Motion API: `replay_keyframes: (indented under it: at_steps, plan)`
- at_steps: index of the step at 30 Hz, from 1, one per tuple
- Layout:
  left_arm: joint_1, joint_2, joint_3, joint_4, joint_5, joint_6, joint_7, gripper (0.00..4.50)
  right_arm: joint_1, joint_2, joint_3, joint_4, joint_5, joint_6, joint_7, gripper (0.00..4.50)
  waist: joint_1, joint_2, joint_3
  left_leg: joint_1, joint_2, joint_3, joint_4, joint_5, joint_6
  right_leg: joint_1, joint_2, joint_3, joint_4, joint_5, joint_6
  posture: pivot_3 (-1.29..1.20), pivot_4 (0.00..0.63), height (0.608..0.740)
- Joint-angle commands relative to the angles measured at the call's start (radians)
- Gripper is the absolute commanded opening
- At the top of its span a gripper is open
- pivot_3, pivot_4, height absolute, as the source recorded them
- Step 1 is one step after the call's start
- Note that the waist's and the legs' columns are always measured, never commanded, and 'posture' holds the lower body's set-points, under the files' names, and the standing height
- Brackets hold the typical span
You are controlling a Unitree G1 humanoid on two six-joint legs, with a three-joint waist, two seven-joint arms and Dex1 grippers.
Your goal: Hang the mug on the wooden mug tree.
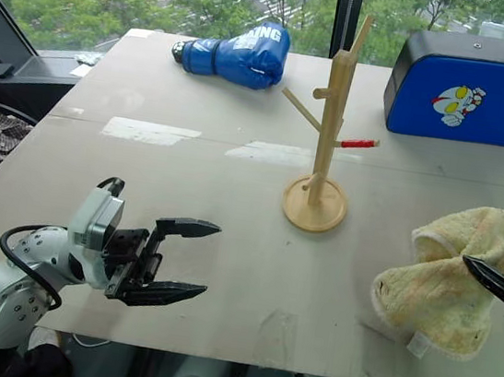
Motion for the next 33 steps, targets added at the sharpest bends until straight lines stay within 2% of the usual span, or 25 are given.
replay_keyframes:
  at_steps: [1, 7, 8, 15, 19, 23, 26, 33]
  plan:
    - [-0.002, -0.003, 0.010, -0.033, -0.010, -0.012, 0.013, 4.50, -0.012, -0.020, -0.002, 0.000, -0.033, -0.015, 0.024, 3.07, 0.000, 0.000, 0.000, 0.000, 0.000, 0.000, 0.000, 0.000, 0.000, 0.000, 0.001, 0.000, 0.000, 0.000, 0.000, 0.00, 0.150, 0.740]
    - [-0.014, -0.005, 0.004, -0.005, 0.000, -0.017, 0.012, 4.50, -0.021, -0.012, -0.028, -0.009, -0.044, -0.017, 0.061, 0.37, -0.001, 0.000, 0.000, 0.000, 0.000, 0.000, 0.000, 0.000, 0.000, 0.000, 0.001, 0.000, 0.000, 0.000, 0.000, 0.00, 0.150, 0.740]
    - [-0.015, -0.005, 0.004, -0.002, 0.002, -0.019, 0.011, 4.50, -0.024, -0.007, -0.038, -0.010, -0.040, -0.022, 0.069, 0.09, -0.001, 0.000, 0.000, 0.000, 0.000, 0.000, 0.000, 0.000, 0.000, 0.000, 0.001, 0.000, 0.000, 0.000, 0.000, 0.00, 0.150, 0.740]
    - [-0.024, -0.003, 0.002, 0.008, 0.001, -0.016, 0.008, 4.50, -0.117, 0.023, -0.174, 0.014, 0.095, 0.011, 0.063, 0.09, -0.001, 0.000, 0.000, 0.000, 0.000, 0.000, 0.000, 0.000, 0.000, 0.000, 0.001, 0.000, 0.000, 0.000, 0.000, 0.00, 0.150, 0.740]
    - [-0.030, -0.003, 0.000, 0.016, 0.002, -0.017, 0.002, 4.50, -0.318, -0.008, -0.340, 0.152, 0.346, 0.092, -0.062, 0.09, -0.003, 0.000, 0.000, 0.000, 0.000, 0.000, 0.000, 0.000, 0.000, 0.000, 0.001, 0.000, 0.000, 0.000, 0.000, 0.00, 0.150, 0.740]
    - [-0.041, -0.005, -0.004, 0.030, 0.005, -0.020, -0.004, 4.50, -0.467, -0.067, -0.395, 0.282, 0.394, 0.086, -0.154, 0.09, 0.001, 0.000, 0.000, 0.000, 0.000, 0.000, 0.000, 0.000, 0.000, 0.000, 0.001, 0.000, 0.000, 0.000, 0.000, 0.00, 0.150, 0.740]
    - [-0.049, -0.014, -0.007, 0.046, 0.011, -0.032, -0.009, 4.50, -0.592, -0.095, -0.341, 0.380, 0.284, -0.033, -0.262, 0.09, -0.003, 0.000, 0.000, 0.000, 0.000, 0.001, 0.000, 0.000, 0.000, 0.000, 0.001, 0.001, 0.000, 0.000, 0.000, 0.00, 0.150, 0.740]
    - [-0.047, -0.039, -0.003, 0.058, 0.024, -0.055, -0.008, 4.50, -0.661, -0.079, -0.103, 0.593, -0.116, -0.359, -0.382, 0.09, -0.009, 0.001, 0.000, 0.000, 0.000, 0.004, 0.001, 0.002, -0.003, -0.001, 0.000, 0.003, 0.000, 0.000, 0.000, 0.00, 0.150, 0.740]
